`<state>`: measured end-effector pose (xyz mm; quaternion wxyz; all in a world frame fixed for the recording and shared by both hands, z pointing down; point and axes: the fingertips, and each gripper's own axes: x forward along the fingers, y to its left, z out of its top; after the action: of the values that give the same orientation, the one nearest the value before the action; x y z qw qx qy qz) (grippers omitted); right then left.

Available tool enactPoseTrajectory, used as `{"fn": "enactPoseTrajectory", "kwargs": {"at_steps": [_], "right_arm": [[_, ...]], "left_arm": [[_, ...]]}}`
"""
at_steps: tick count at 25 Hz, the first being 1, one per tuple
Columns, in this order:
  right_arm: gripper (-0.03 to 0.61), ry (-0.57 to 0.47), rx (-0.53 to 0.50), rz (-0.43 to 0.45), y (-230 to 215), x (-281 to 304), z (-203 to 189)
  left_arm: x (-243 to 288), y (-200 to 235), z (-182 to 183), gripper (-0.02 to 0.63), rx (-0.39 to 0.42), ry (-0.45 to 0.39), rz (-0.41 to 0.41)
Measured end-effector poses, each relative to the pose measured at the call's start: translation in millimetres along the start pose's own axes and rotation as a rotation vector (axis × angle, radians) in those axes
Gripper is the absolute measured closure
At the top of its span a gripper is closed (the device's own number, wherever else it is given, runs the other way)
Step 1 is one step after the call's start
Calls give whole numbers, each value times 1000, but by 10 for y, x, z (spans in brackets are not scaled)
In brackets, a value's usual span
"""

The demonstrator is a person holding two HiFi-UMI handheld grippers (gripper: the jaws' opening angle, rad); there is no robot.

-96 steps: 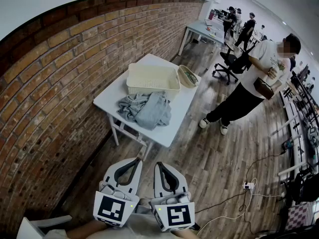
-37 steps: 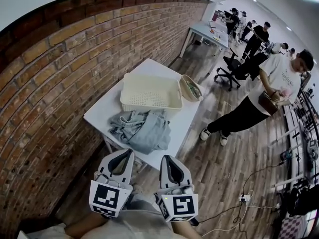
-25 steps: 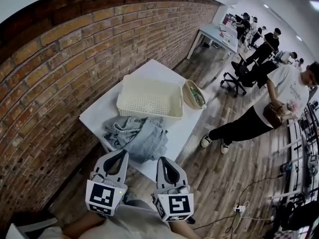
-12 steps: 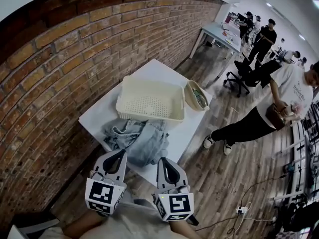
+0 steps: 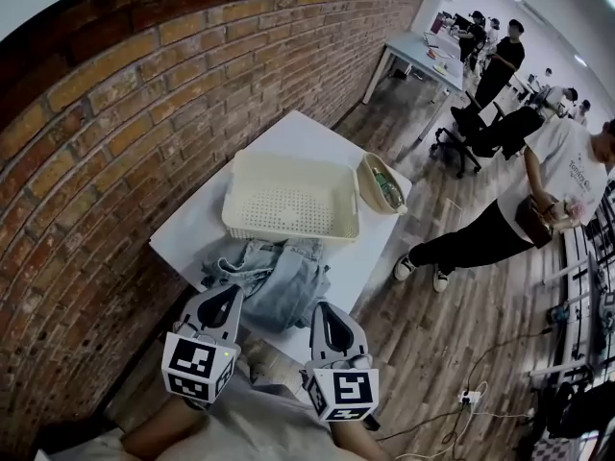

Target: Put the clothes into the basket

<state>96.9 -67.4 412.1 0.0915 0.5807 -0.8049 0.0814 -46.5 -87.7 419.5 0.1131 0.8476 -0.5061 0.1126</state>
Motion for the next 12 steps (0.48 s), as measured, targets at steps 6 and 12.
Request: {"fn": "enactPoseTrajectory", "kwargs": {"at_steps": [6,12], "right_arm": [[572,55,4,-25,-62,151,-118],[572,81,15,-56,-145,257,-270]], "left_arm": [[144,296,-116,604,-3,61,18],[308,432,-305,604,12,109,7]]}}
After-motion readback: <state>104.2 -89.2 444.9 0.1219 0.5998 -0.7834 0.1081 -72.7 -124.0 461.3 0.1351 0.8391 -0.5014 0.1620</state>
